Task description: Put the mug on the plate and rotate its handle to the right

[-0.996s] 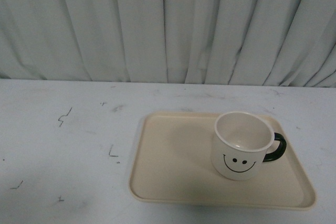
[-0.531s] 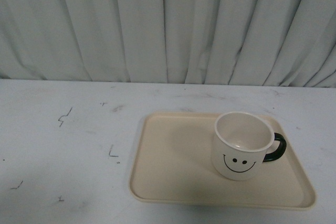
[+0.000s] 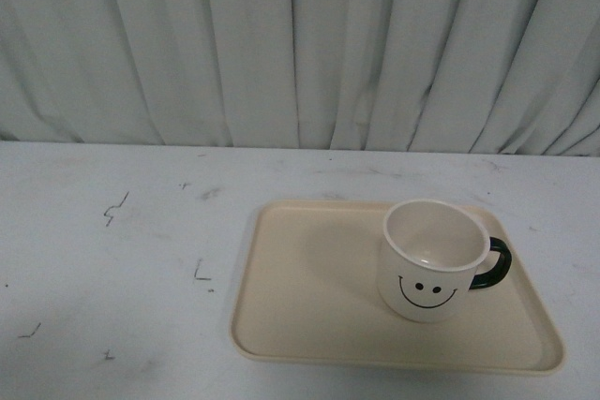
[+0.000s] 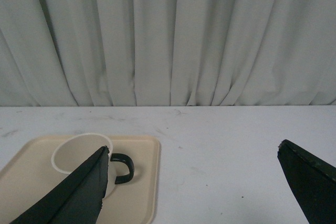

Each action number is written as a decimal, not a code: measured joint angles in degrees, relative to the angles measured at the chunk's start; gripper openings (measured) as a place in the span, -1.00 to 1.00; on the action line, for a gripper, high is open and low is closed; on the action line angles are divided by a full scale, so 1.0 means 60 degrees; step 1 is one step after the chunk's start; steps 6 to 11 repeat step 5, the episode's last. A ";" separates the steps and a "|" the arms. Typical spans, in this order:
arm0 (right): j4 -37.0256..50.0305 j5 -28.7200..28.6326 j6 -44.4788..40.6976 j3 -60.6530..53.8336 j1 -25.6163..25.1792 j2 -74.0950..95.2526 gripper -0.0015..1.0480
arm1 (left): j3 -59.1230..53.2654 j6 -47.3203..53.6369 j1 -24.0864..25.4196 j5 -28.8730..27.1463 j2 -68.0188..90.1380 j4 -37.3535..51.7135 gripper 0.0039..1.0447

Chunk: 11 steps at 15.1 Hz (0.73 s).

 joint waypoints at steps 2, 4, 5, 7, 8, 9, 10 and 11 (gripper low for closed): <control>0.0000 0.0000 0.0000 0.0000 0.0000 0.0000 0.87 | 0.0000 0.0000 0.0000 0.0000 0.0000 0.0000 0.88; 0.0000 -0.0004 0.0000 0.0000 0.0000 0.0000 0.87 | 0.0000 -0.0004 0.0000 0.0000 0.0000 0.0000 0.88; 0.0000 0.0000 0.0000 0.0000 0.0000 0.0000 0.87 | 0.0000 -0.0004 0.0000 0.0000 0.0000 0.0000 0.88; 0.0000 0.0000 0.0000 0.0000 0.0000 0.0000 0.87 | 0.0000 -0.0004 0.0000 0.0000 0.0000 0.0000 0.88; 0.0000 0.0000 0.0000 0.0000 0.0000 0.0000 0.87 | 0.0000 -0.0004 0.0000 0.0000 0.0000 0.0000 0.88; 0.0000 0.0000 0.0000 0.0000 0.0000 0.0000 0.87 | 0.0000 -0.0004 0.0000 0.0000 0.0000 0.0000 0.88; 0.0000 0.0000 0.0000 0.0000 0.0000 0.0000 0.87 | 0.0000 -0.0004 0.0000 0.0000 0.0000 0.0000 0.88; 0.0000 0.0000 0.0000 0.0000 0.0000 0.0000 0.87 | 0.0000 -0.0004 0.0000 0.0000 0.0000 0.0000 0.88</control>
